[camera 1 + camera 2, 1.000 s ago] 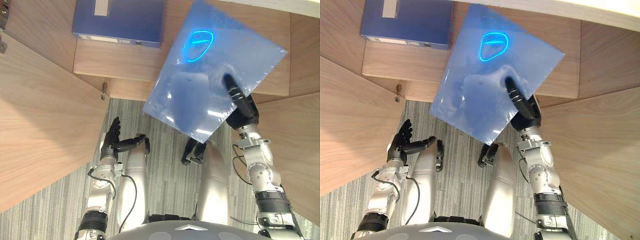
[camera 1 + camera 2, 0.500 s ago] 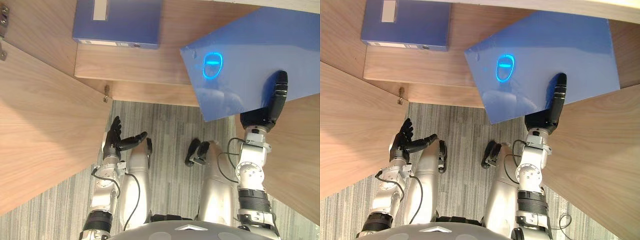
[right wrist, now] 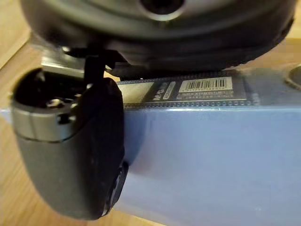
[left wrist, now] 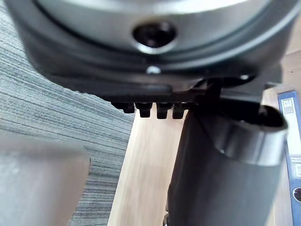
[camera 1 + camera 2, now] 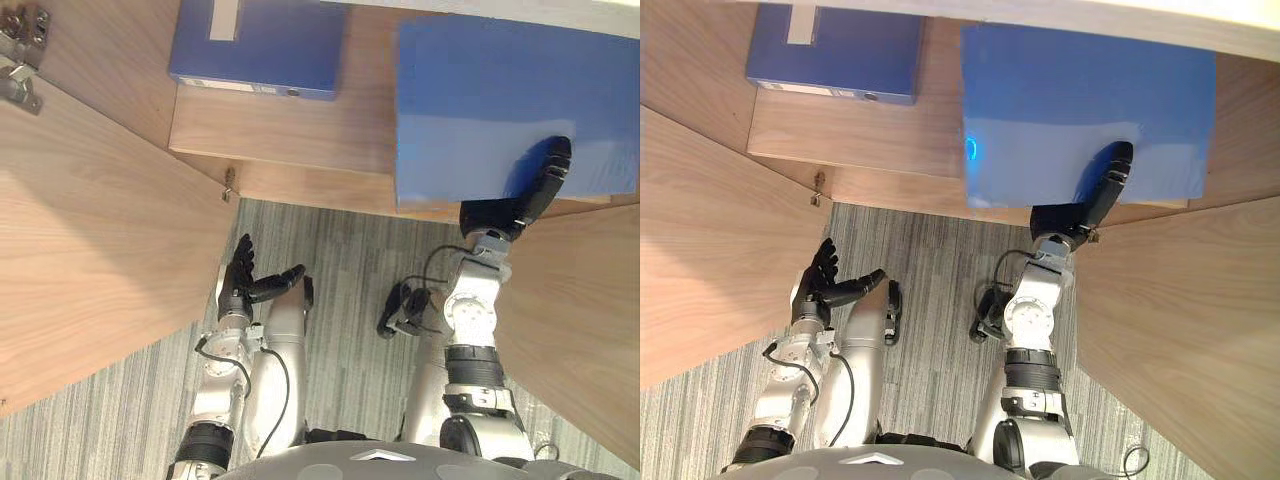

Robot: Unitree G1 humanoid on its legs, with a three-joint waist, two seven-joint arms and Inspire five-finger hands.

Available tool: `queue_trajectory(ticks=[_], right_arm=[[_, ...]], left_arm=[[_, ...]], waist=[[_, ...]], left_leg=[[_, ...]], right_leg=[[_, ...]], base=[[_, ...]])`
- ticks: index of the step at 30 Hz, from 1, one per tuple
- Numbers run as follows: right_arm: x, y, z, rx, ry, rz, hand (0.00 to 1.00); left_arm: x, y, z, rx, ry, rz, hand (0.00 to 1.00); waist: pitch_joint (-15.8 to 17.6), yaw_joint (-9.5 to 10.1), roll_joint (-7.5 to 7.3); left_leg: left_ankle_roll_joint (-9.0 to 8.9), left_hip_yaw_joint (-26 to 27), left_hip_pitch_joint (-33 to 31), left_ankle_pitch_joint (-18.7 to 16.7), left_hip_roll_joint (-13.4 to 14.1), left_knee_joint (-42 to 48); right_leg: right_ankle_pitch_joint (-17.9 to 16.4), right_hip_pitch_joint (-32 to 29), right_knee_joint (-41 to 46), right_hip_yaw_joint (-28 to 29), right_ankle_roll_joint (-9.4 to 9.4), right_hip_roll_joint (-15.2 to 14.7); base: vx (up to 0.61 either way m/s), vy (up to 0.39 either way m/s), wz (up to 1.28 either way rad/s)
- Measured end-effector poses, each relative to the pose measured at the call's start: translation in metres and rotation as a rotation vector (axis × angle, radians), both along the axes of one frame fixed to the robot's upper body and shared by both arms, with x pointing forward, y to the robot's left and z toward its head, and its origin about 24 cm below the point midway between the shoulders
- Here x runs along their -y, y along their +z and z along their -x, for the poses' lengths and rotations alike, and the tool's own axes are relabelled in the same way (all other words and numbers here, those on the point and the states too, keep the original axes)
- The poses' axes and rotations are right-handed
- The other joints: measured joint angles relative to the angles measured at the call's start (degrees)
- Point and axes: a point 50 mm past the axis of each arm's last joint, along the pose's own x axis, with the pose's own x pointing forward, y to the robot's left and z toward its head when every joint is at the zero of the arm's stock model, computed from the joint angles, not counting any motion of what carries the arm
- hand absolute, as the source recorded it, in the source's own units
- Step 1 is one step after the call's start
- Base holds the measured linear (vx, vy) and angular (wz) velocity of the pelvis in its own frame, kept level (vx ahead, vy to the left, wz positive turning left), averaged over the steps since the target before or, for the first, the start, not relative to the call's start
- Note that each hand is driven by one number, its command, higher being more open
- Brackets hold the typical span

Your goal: Walk over to the cabinet, pick up the folder, carry it to the office cabinet, place the folder inside the office cabinet, then close the office cabinet door

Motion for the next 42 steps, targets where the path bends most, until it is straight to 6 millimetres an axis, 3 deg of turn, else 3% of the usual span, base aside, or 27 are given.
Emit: queue_trajectory(ticks=[9,20,31,42], right_arm=[[0.013,0.022,-0.007,0.068,-0.094,-0.104,0.0],[0.049,0.009,0.002,-0.002,-0.263,-0.206,0.0],[0.072,0.018,0.001,-0.017,-0.279,-0.13,0.0],[0.084,0.056,-0.016,0.022,-0.26,-0.098,0.0]], left_arm=[[-0.003,-0.009,0.01,-0.043,0.015,-0.002,1.0],[-0.003,-0.018,0.014,-0.086,0.016,0.004,1.0],[-0.003,-0.019,0.015,-0.089,0.013,0.004,1.0],[-0.005,-0.02,0.016,-0.091,0.029,0.036,1.0]], waist=[[-0.1,0.35,0.12],[-0.6,0.18,0.89],[-1.9,0.31,1.17],[-2.0,0.27,1.11]], left_leg=[[0.01,0.1,0.0,0.0,-0.5,0.0],[0.01,0.0,-0.1,0.0,-0.5,-0.1],[0.02,-0.5,-1.5,0.0,-0.5,0.5],[0.02,-0.6,-3.4,0.0,-0.4,1.2]], right_leg=[[-0.1,0.1,0.1,0.1,0.2,-0.5],[-0.1,0.1,-0.1,0.0,0.21,-0.5],[-0.1,-0.8,0.1,-0.4,0.23,-0.5],[-0.1,-2.7,0.9,-0.3,0.21,-0.5]], base=[[0.0,0.004,0.02],[0.0,0.0,0.0],[0.0,0.0,0.0],[0.0,0.0,0.0]])
